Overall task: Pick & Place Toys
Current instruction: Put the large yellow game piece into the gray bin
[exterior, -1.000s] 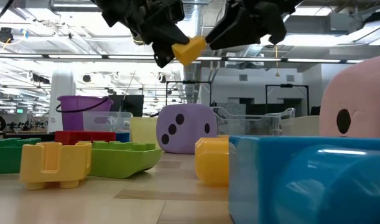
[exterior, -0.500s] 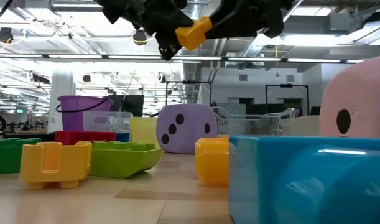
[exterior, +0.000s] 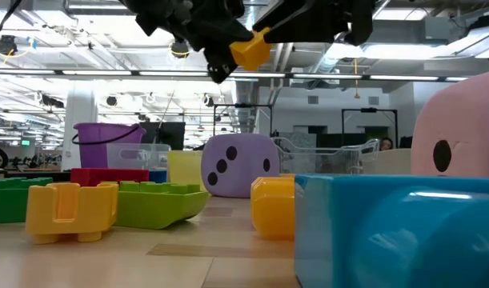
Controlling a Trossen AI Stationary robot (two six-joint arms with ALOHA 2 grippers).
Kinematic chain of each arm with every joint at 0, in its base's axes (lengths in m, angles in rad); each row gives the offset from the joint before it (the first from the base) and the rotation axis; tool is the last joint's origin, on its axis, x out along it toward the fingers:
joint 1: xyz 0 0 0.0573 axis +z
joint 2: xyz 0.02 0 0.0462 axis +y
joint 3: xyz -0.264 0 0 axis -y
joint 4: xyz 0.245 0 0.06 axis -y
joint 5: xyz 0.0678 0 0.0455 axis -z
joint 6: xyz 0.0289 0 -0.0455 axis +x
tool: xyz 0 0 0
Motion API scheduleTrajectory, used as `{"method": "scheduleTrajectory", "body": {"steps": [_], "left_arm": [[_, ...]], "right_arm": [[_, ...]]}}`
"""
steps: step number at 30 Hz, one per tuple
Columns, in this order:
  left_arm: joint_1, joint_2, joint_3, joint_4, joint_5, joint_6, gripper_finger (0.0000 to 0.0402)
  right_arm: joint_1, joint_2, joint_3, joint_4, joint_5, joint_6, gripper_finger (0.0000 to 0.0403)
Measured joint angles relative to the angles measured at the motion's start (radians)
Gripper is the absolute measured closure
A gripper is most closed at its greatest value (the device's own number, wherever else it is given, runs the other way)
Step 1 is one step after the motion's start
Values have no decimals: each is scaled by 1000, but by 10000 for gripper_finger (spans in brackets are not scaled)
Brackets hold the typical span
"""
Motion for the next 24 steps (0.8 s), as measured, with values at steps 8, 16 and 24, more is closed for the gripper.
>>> {"method": "scheduleTrajectory", "body": {"steps": [8, 16, 24], "left_arm": [[3, 38, 1, 69, 66, -27, 289], [3, 31, 1, 89, 78, -46, 289], [3, 31, 1, 118, 109, -47, 289]], "right_arm": [[0, 0, 0, -12, -26, -4, 186], [-1, 0, 0, -20, -24, 2, 186], [-1, 0, 0, -36, -23, 5, 186]]}}
